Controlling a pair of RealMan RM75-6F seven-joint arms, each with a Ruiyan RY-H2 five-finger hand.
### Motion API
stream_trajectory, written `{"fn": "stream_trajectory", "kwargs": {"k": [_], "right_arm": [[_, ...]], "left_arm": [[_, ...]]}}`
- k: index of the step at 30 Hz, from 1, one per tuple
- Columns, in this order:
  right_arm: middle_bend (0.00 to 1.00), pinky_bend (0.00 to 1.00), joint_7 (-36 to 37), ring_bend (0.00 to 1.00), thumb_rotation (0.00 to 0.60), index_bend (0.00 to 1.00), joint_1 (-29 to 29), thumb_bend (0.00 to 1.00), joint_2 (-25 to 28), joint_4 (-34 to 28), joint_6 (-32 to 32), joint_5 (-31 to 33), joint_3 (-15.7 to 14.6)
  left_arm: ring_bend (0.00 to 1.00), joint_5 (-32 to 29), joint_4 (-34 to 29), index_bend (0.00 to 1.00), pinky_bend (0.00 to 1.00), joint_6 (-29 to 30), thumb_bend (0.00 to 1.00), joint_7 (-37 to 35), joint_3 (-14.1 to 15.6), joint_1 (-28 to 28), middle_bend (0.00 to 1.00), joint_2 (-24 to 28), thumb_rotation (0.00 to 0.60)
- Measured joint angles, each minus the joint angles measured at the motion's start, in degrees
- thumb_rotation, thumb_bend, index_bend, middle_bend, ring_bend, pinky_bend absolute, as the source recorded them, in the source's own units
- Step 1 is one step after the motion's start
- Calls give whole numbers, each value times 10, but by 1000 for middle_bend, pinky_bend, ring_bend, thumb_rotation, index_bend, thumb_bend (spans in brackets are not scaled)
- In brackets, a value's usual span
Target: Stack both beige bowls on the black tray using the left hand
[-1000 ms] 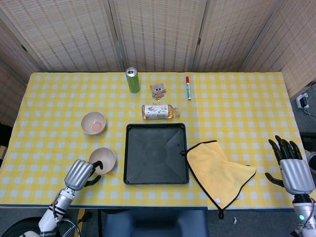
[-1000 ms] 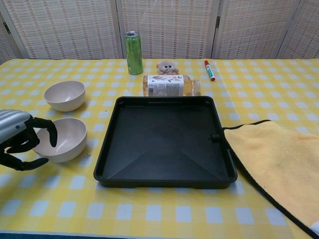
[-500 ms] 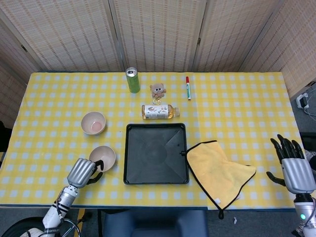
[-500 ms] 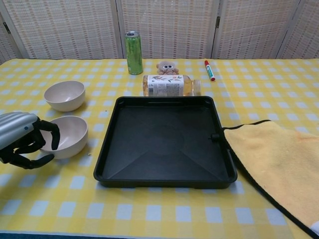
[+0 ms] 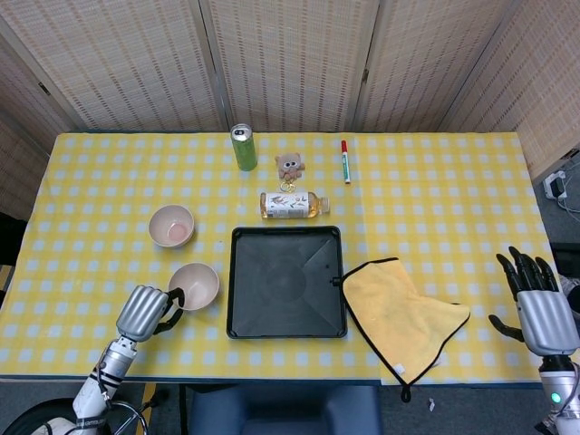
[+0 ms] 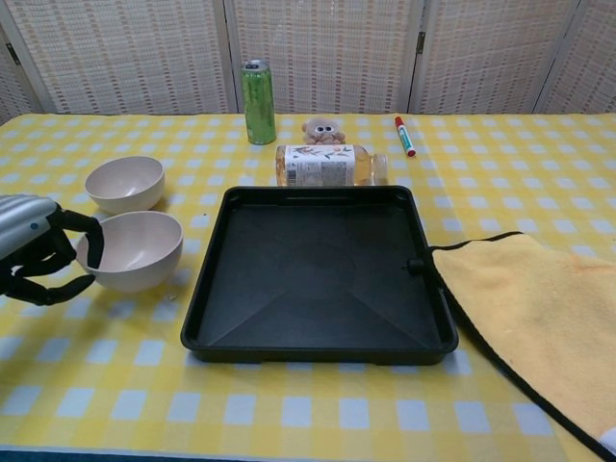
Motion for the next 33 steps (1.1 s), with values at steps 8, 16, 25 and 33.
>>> {"fn": "stream_trajectory", "kwargs": {"k": [8,16,25,33], "right_arm": [[0,0,0,0,600,0,-1,214,0,-2,2,-3,-2],[0,0,1,0,600,0,-2,214,1,-2,4,-1,-1],[0,0,1,0,600,0,-1,214,1,2,-1,11,4],[0,0,7,0,600,0,-3,214,4,-2,3,-1,-1]], "left_arm": [[1000,-12,-21,612,1000,14,442,27,-28,-7,1000,21,600],[1000,-38,-10,612,1000,8,445,36,-69,-36,1000,27,600],[1000,-58,19,612,1000,-4,445,21,-84,-57,1000,19,600],[1000,-44,-8,612,1000,-8,444,29,-71,-69,1000,11,600]]}}
